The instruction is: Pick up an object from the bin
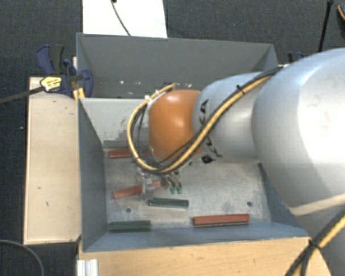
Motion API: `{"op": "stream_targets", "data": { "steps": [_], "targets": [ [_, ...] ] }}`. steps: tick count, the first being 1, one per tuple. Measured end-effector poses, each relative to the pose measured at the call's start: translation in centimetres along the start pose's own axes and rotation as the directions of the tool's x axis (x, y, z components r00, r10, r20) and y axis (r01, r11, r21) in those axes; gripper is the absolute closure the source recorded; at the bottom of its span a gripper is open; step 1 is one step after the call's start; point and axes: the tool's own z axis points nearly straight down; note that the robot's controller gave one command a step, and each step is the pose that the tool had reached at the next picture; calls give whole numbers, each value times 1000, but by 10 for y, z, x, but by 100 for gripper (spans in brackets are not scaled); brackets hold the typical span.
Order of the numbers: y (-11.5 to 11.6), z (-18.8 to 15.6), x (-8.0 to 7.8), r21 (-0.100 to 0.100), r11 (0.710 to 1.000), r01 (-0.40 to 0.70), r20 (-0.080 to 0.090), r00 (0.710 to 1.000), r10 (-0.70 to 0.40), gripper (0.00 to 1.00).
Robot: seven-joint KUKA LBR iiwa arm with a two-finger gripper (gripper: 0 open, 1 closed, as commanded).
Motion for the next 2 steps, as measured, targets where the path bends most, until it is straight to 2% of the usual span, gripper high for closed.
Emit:
{"op": "stream_targets", "data": {
  "steps": [1, 2],
  "targets": [
    [0, -2, 1, 0, 1000, 0, -1, 1000, 0, 100],
    [0, -20, 0, 0, 1000, -2, 0, 1000, 2, 100]
  ]
}}
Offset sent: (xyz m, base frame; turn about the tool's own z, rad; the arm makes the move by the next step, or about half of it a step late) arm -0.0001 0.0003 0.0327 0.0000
